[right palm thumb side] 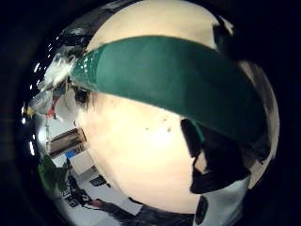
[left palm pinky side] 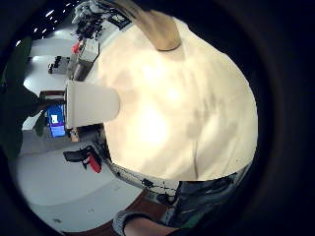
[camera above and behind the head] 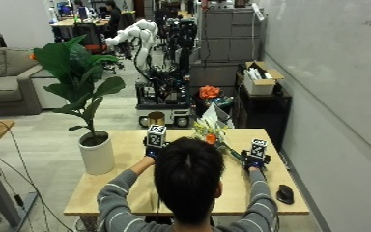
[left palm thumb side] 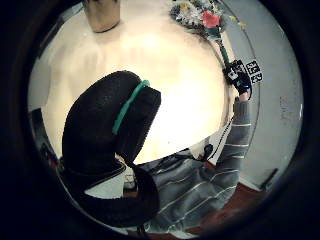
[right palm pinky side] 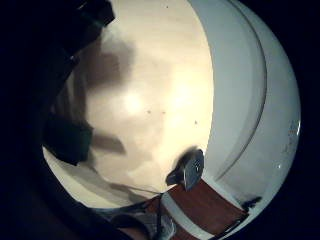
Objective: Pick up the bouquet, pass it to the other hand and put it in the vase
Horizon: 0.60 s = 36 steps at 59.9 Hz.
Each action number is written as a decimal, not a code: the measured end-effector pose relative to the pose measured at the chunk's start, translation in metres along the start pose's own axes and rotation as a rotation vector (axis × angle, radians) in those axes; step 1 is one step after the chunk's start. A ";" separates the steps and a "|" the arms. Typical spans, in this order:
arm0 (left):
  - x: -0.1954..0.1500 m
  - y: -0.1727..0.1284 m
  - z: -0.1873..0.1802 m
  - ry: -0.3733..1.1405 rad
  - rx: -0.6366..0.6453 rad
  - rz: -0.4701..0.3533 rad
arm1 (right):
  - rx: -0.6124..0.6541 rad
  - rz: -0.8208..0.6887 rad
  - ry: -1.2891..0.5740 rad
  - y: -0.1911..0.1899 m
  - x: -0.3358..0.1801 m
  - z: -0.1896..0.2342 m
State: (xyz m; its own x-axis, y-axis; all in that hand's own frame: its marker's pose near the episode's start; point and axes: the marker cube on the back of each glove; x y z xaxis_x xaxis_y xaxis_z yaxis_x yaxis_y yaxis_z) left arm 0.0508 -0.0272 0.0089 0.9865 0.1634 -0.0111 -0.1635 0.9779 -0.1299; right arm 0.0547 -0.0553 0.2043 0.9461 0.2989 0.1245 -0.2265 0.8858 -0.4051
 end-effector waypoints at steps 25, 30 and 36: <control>-0.011 -0.007 -0.010 -0.010 0.121 -0.121 | 0.520 0.231 0.087 -0.003 -0.001 -0.032; -0.015 -0.014 -0.024 0.004 0.203 -0.170 | 0.606 0.278 -0.008 -0.007 0.004 -0.044; -0.019 -0.018 -0.048 0.087 0.167 -0.166 | 0.779 0.326 -0.129 -0.009 0.010 -0.075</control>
State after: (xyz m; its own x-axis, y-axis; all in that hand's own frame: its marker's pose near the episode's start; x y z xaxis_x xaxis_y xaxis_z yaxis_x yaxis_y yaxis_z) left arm 0.0358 -0.0541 -0.0360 0.9959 -0.0060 -0.0897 0.0086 0.9996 0.0283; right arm 0.0836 -0.0870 0.1417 0.7830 0.5774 0.2313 -0.6220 0.7256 0.2943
